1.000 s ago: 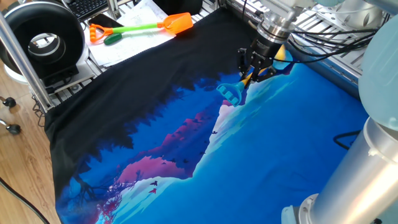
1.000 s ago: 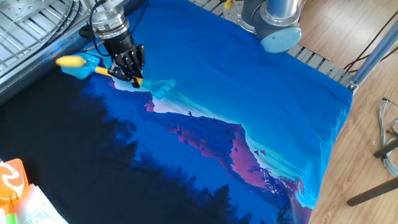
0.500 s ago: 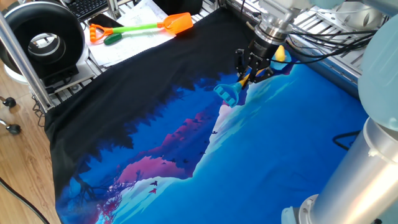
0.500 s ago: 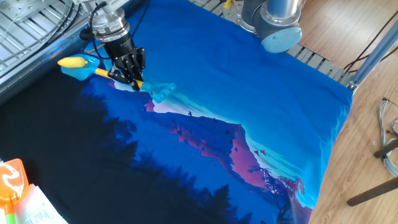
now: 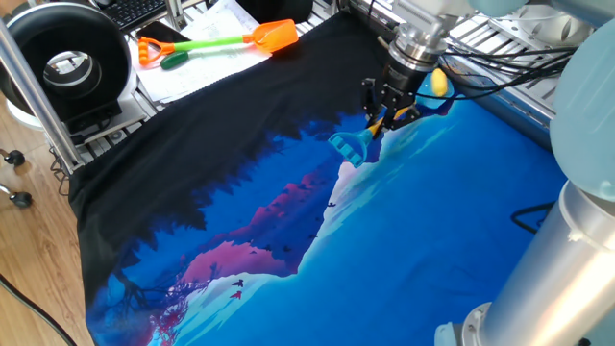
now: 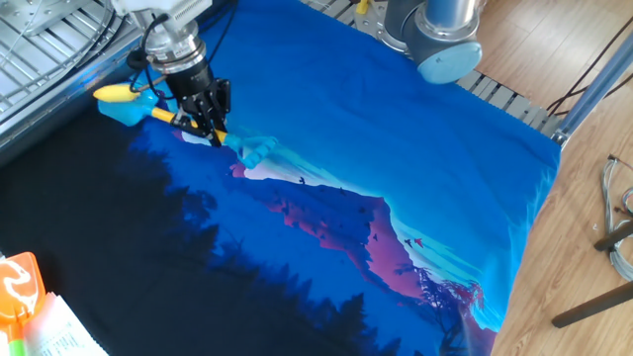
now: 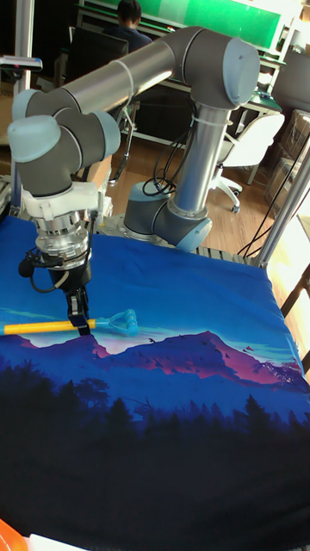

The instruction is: Use a shovel to scoop up an object

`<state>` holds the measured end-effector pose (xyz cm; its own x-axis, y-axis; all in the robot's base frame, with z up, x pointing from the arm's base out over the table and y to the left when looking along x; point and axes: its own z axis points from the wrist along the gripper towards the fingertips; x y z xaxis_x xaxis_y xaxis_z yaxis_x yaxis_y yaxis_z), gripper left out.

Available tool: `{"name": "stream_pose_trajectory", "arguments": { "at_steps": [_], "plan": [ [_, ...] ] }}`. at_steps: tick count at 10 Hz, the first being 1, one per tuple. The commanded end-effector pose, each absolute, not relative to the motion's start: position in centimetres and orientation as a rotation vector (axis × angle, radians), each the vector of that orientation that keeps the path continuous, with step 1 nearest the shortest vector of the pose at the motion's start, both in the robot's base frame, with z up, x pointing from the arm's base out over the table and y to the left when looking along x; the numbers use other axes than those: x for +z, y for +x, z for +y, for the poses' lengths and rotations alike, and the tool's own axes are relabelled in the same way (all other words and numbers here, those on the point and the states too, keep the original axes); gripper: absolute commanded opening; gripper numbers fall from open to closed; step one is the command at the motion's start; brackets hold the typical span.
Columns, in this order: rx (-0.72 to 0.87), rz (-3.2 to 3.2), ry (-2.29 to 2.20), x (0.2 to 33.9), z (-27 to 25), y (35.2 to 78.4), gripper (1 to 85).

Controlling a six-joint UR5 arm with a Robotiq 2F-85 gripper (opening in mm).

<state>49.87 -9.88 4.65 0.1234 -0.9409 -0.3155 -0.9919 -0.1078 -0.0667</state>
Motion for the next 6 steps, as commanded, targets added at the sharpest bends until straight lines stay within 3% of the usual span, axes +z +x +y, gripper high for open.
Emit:
{"name": "stream_pose_trajectory", "arguments": {
  "at_steps": [1, 6],
  "plan": [
    [0.282, 1.942, -2.126, 4.7, -9.0, 51.4, 1.7],
    [0.279, 1.996, -2.082, 4.8, -7.2, 53.1, 1.7]
  ]
}}
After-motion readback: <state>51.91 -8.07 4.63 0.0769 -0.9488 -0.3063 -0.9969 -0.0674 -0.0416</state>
